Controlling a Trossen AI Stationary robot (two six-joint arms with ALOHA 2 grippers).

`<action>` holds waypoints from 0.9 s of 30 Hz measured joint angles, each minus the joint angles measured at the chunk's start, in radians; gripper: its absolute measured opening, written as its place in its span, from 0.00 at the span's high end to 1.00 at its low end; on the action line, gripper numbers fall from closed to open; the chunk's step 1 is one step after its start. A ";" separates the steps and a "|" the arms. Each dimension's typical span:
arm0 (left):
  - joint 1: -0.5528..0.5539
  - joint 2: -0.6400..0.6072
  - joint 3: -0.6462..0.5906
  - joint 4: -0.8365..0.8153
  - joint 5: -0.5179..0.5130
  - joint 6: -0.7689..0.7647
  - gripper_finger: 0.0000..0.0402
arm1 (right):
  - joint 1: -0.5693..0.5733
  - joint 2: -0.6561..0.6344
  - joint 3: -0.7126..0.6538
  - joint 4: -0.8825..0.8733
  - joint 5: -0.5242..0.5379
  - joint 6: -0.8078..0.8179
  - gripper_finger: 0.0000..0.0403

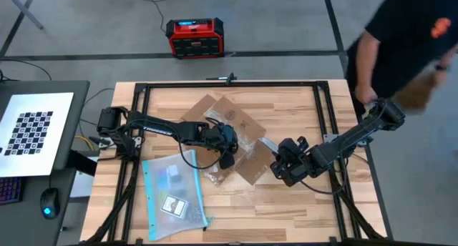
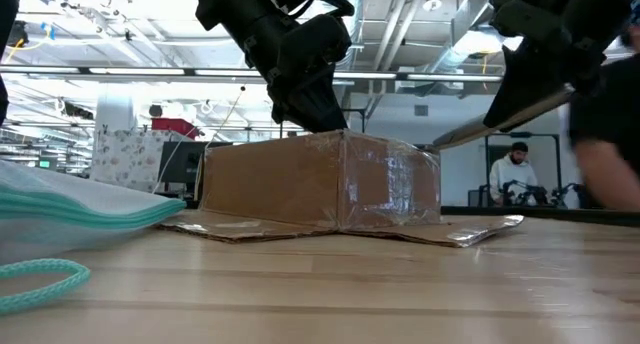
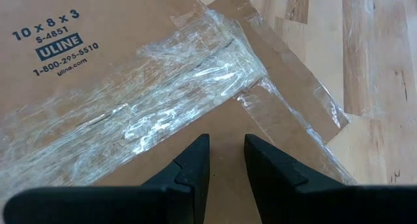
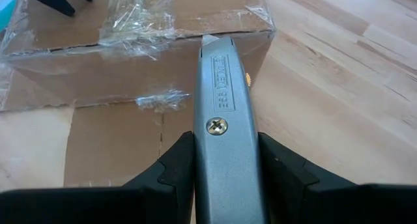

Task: Unpack boxes
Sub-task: Break down the cardboard box until it is fully flat

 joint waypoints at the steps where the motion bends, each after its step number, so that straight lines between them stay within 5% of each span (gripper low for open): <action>1: 0.000 0.000 0.000 0.000 0.000 0.000 0.80 | -0.003 0.005 0.000 0.000 0.000 0.000 0.70; 27: 0.000 0.000 0.000 -0.011 -0.003 0.000 0.80 | -0.140 0.122 -0.001 0.320 -0.023 -0.309 0.70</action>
